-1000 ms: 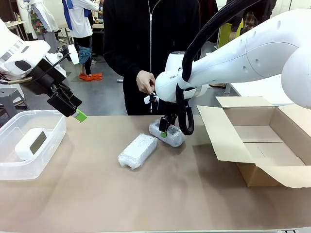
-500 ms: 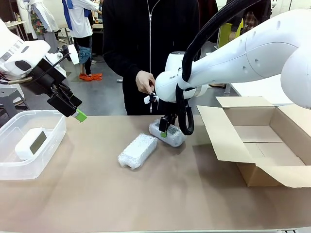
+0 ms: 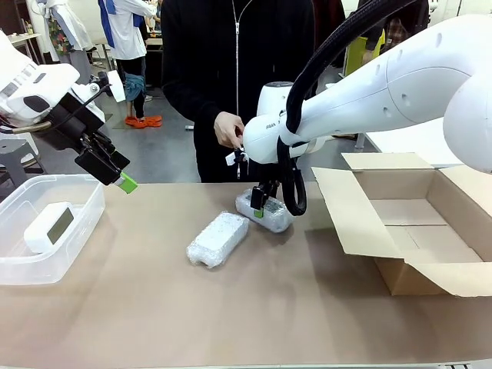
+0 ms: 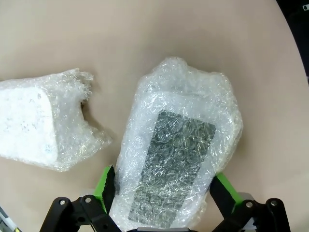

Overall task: Separate and place wrapped and unwrapped clocks.
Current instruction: Pick up the Digital clock indicated by the person.

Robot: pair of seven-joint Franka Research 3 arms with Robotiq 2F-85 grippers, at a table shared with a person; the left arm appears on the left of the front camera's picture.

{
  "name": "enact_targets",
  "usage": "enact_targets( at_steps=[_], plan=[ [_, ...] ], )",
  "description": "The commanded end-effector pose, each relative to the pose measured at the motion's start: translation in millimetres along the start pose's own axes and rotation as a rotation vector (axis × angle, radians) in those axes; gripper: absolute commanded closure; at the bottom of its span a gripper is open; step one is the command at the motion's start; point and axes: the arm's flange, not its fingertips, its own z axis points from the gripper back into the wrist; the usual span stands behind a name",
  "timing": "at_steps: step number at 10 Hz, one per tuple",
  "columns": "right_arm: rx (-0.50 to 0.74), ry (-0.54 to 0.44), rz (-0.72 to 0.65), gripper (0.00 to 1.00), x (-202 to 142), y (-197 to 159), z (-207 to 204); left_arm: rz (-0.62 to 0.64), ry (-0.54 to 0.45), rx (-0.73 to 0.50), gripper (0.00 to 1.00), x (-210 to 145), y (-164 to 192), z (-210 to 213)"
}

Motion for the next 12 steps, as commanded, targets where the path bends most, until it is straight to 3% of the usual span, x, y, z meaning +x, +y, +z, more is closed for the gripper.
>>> enact_targets(
  at_steps=[1,10,11,12],
  plan=[
    [-0.053,-0.004,-0.009,0.00,0,6,-6,0.007,0.004,0.005,0.00,0,0,0],
    [-0.007,0.018,0.015,0.00,8,2,-20,0.007,0.004,0.005,0.00,0,0,0],
    [-0.016,0.021,0.007,0.04,5,3,-17,0.007,0.004,0.005,0.00,0,0,0],
    [-0.003,0.021,0.001,0.19,5,3,-16,0.007,0.004,0.005,0.00,0,0,0]
  ],
)
